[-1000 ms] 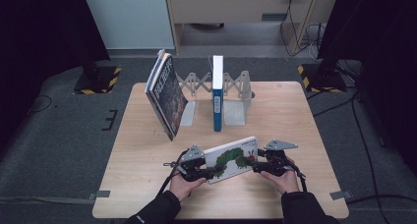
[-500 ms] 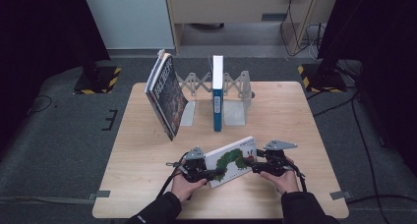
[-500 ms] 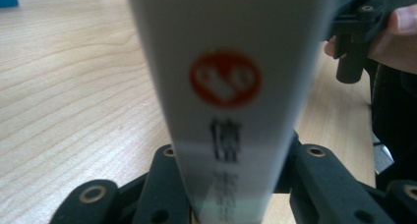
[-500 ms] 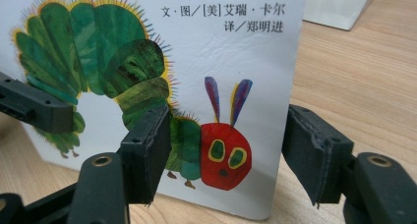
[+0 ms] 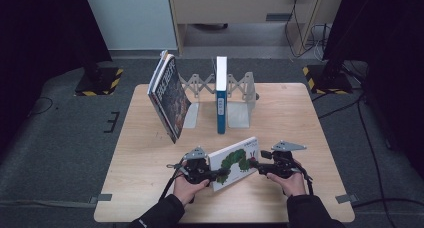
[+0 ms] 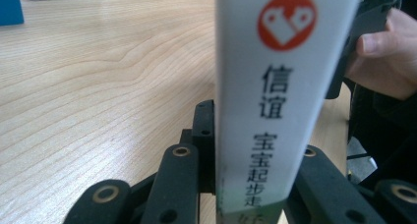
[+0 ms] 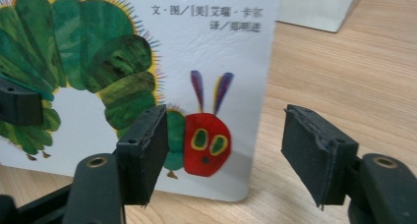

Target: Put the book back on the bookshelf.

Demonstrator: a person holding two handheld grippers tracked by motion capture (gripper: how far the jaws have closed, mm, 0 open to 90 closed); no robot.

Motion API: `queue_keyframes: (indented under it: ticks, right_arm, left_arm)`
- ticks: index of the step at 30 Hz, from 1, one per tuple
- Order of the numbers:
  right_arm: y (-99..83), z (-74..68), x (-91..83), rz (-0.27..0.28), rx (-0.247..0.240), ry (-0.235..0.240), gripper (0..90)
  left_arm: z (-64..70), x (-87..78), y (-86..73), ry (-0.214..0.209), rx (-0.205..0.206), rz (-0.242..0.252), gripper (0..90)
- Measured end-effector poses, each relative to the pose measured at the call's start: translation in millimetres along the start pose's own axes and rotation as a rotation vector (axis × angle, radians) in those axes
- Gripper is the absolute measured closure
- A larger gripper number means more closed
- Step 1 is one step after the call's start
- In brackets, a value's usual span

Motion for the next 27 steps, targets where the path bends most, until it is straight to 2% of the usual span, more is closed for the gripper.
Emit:
queue_keyframes:
  ticks: [6, 15, 22, 27]
  right_arm:
    - [0.5, 8.0, -3.8, 0.007, 0.025, -0.027, 29.4]
    - [-6.5, 28.7, -9.8, -0.03, 0.047, -0.103, 25.9]
    - [-9.4, 40.7, -13.9, -0.04, 0.046, -0.146, 25.7]
    - [-11.0, 42.8, -15.0, -0.05, 0.051, -0.16, 25.8]
  left_arm:
    - [-0.4, -7.2, 7.5, 0.012, -0.032, 0.014, 74.1]
    - [0.0, -18.5, 18.2, 0.018, -0.077, 0.034, 74.3]
    - [2.3, -25.9, 26.9, 0.009, -0.085, 0.049, 74.3]
    - [0.1, -35.0, 40.5, 0.016, -0.094, 0.089, 74.4]
Point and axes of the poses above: each handheld gripper's, and its own axes: x roughly forward along the jaws, y roughly out of its top, z roughly to its right, the point moved 10 cm from there along x, roughly forward along the jaws, and after that the axes turned 5 degrees about -z, right-handed, at the moved point
